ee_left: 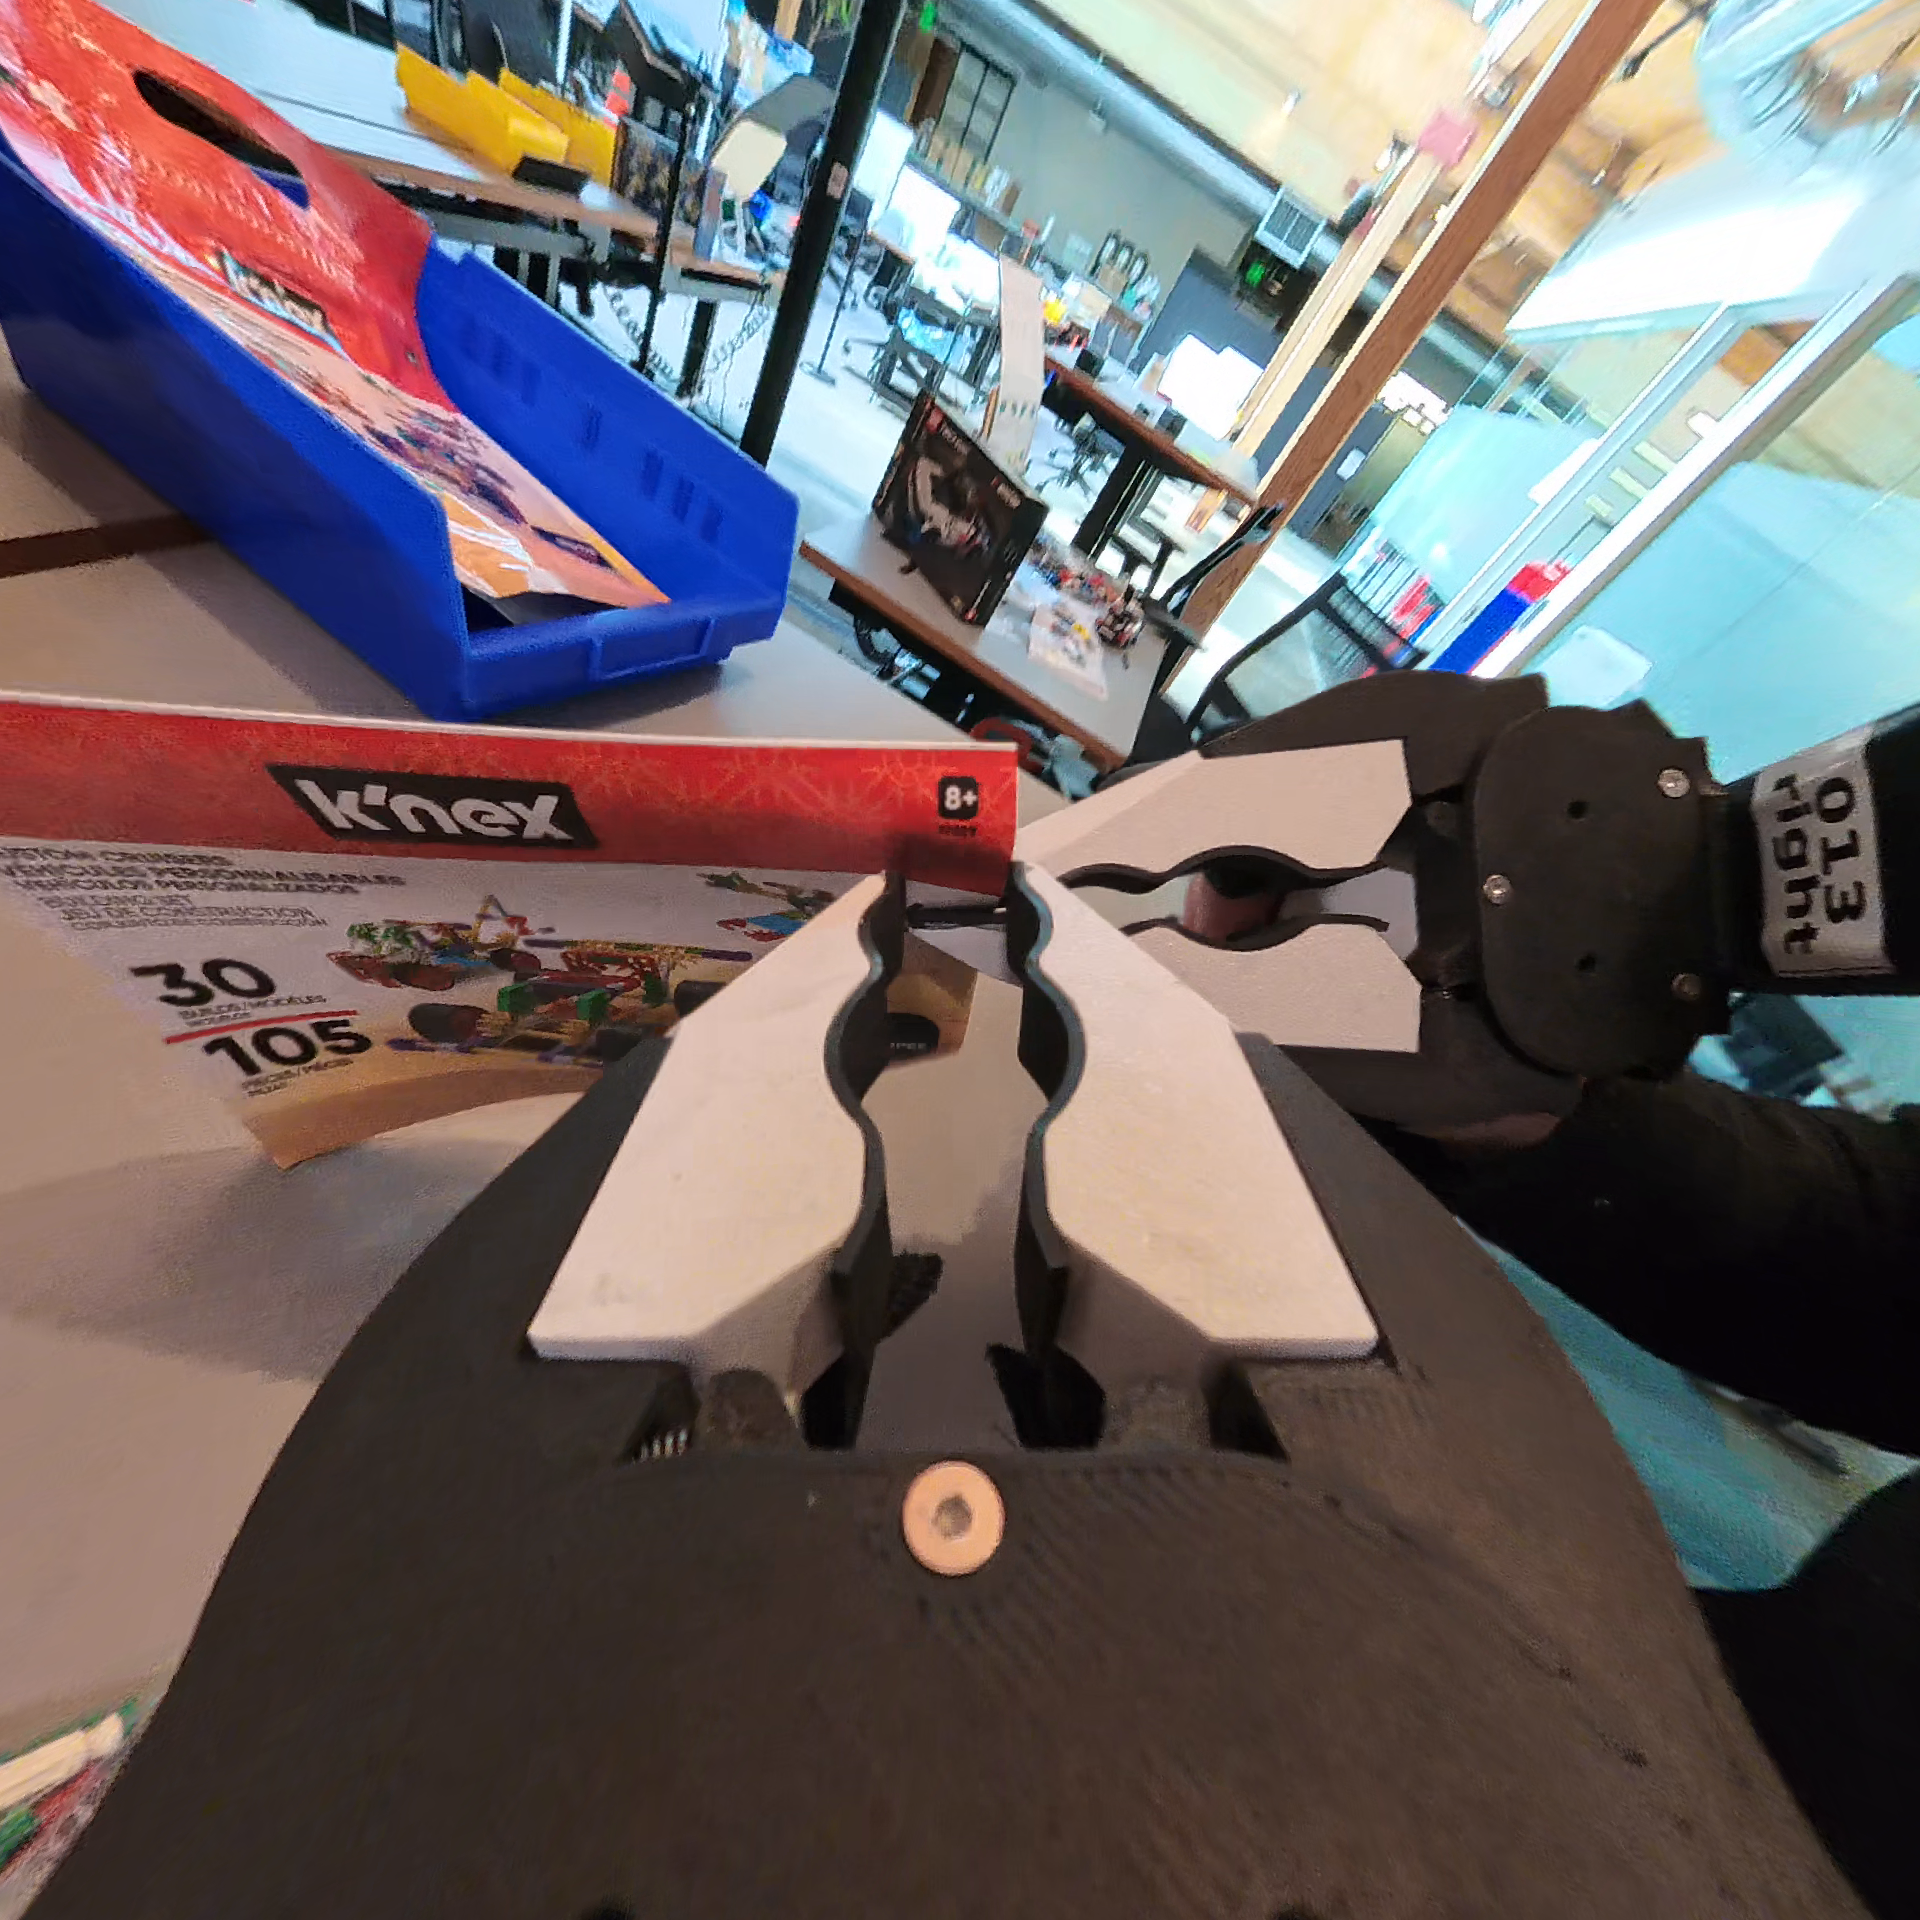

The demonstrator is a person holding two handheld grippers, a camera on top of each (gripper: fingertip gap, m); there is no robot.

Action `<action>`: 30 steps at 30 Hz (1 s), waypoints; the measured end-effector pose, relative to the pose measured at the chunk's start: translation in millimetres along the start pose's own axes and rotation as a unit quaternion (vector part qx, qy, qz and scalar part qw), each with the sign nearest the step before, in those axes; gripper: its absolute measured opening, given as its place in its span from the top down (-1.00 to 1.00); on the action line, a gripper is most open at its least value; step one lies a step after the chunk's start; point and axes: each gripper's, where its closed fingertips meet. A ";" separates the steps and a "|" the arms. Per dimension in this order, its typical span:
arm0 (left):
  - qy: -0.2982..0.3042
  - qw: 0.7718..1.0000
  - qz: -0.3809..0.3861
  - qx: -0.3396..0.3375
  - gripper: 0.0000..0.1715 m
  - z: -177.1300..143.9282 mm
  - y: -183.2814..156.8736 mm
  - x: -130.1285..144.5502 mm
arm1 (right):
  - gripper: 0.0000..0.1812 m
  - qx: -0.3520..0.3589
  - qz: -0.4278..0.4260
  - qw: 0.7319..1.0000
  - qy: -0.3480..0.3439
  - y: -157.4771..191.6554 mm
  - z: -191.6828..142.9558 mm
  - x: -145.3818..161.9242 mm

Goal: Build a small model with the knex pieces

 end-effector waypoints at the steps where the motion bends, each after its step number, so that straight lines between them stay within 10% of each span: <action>1: -0.005 1.000 -0.007 0.010 0.83 -1.8 -0.9 -2.4 | 1.00 -0.001 0.001 1.000 -0.002 -1.8 0.3 -2.7; 21: -0.002 0.992 -0.040 0.116 1.00 -11.6 -12.9 -7.9 | 1.00 -0.202 0.323 0.908 -0.173 10.0 -5.3 -21.5; 26: 0.071 0.988 0.130 0.044 0.53 -12.6 -10.1 23.3 | 1.00 -0.240 0.496 0.810 -0.200 -2.2 -6.2 -0.7; 30: 0.163 0.916 0.362 -0.058 0.09 -7.8 13.0 71.9 | 1.00 -0.273 0.580 0.742 -0.195 0.0 0.4 14.7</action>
Point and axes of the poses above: each gripper's, where its closed fingertips meet, z out along the fingers, x out of its underside, y = z × x across the jaws, and after that the axes turned 10 degrees about -z, right-handed
